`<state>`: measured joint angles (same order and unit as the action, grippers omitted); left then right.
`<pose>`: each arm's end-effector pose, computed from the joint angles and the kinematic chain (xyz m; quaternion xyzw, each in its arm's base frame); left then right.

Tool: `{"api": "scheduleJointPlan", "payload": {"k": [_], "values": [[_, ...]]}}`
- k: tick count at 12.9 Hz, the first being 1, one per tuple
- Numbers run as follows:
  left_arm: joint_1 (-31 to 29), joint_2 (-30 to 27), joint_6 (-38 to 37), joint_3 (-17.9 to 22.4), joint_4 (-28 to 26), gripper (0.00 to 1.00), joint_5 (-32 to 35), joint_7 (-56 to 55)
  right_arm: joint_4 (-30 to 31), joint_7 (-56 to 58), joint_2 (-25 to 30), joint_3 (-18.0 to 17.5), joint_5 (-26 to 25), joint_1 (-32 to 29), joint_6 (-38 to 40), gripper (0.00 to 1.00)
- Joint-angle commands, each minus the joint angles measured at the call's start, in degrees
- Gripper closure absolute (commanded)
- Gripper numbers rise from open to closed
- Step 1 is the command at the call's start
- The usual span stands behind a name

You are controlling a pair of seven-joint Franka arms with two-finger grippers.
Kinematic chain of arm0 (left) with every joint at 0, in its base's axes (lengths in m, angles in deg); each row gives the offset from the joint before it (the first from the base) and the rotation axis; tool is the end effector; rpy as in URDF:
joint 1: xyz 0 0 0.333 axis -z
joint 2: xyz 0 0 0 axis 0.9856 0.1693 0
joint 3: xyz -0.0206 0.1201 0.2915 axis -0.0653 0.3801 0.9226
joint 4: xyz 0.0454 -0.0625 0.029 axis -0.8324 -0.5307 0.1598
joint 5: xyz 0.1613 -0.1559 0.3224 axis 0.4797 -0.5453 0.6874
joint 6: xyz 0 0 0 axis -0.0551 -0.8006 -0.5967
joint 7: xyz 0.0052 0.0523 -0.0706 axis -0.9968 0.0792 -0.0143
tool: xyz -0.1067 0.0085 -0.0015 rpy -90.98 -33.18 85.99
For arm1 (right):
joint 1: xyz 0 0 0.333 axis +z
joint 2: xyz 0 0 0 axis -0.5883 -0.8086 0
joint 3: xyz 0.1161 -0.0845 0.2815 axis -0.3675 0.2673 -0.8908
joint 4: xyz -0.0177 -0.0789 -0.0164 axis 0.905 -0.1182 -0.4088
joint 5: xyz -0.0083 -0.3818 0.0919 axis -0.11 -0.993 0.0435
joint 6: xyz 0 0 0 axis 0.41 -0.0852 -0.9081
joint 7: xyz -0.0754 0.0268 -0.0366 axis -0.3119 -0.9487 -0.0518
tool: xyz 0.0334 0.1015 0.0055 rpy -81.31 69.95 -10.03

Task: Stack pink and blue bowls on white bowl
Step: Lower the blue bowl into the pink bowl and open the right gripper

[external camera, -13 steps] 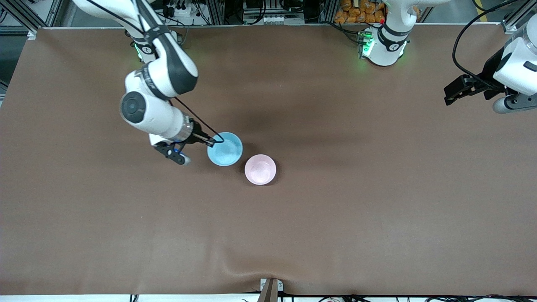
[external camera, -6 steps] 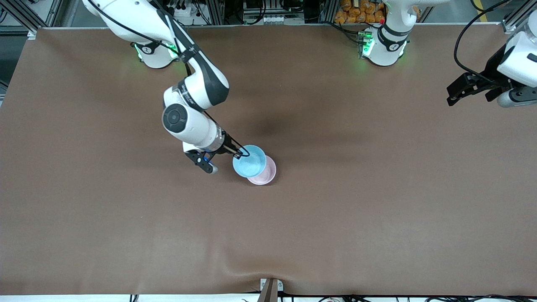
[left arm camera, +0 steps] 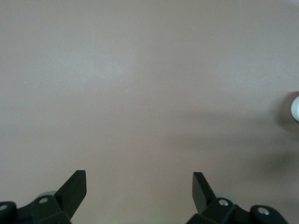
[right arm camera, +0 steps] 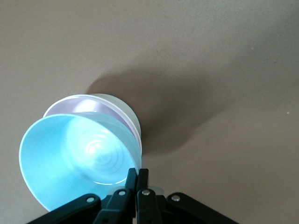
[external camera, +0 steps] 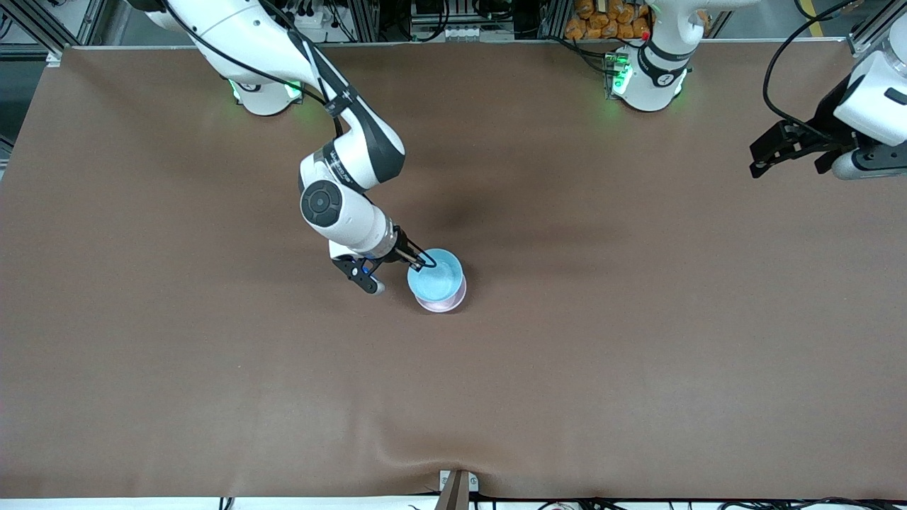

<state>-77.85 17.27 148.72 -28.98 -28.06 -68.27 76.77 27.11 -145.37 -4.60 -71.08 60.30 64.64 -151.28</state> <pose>0.5221 -0.0659 0.6374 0.9996 0.0251 0.0127 0.0010 0.5468 0.3847 0.2580 -0.9302 0.3341 0.0819 0.1282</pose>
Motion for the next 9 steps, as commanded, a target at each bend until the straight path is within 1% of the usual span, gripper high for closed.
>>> {"api": "scheduleJointPlan", "payload": {"k": [1, 3, 4, 5, 6, 7, 8, 9], "values": [[-0.29, -0.39, -0.18, 0.12, -0.6, 0.0, -1.88, 2.82, -2.06, -0.97, -1.94, 0.92, 0.51, 1.19, -0.65, 1.0], [-0.12, 0.22, 0.25, 0.12, -0.69, 0.0, -1.88, 3.09, -2.06, -0.97, -2.47, 0.92, 0.51, 1.11, -1.79, 1.0], [-0.12, 0.58, 0.52, 0.12, -0.69, 0.0, -1.88, 3.18, -2.33, -0.97, -2.56, 0.92, 0.69, 0.93, -1.62, 0.81], [-0.12, 0.84, 0.87, 0.12, -0.69, 0.0, -1.88, 3.18, -3.2, -1.41, -2.73, 0.92, 0.86, 0.58, -1.27, 0.35], [-0.12, 0.93, 0.96, 0.12, -0.69, 0.0, -1.88, 3.18, -4.25, -2.45, -3.0, 0.92, 0.95, 0.14, -0.92, 0.27], [-0.38, 0.93, 0.96, 0.12, -0.69, 0.0, -1.88, 3.18, -5.04, -3.33, -3.26, 0.92, 0.86, 0.14, -0.74, 0.0], [-0.47, 0.84, 0.96, 0.12, -0.51, 0.0, -1.97, 3.18, -5.4, -3.26, -3.0, 0.92, 0.43, 0.23, -0.57, 0.0], [-0.47, 0.84, 0.87, 0.12, -0.43, 0.0, -1.88, 3.18, -7.06, -3.17, -2.65, 1.01, 0.34, 0.14, 1.96, 0.0]]}}
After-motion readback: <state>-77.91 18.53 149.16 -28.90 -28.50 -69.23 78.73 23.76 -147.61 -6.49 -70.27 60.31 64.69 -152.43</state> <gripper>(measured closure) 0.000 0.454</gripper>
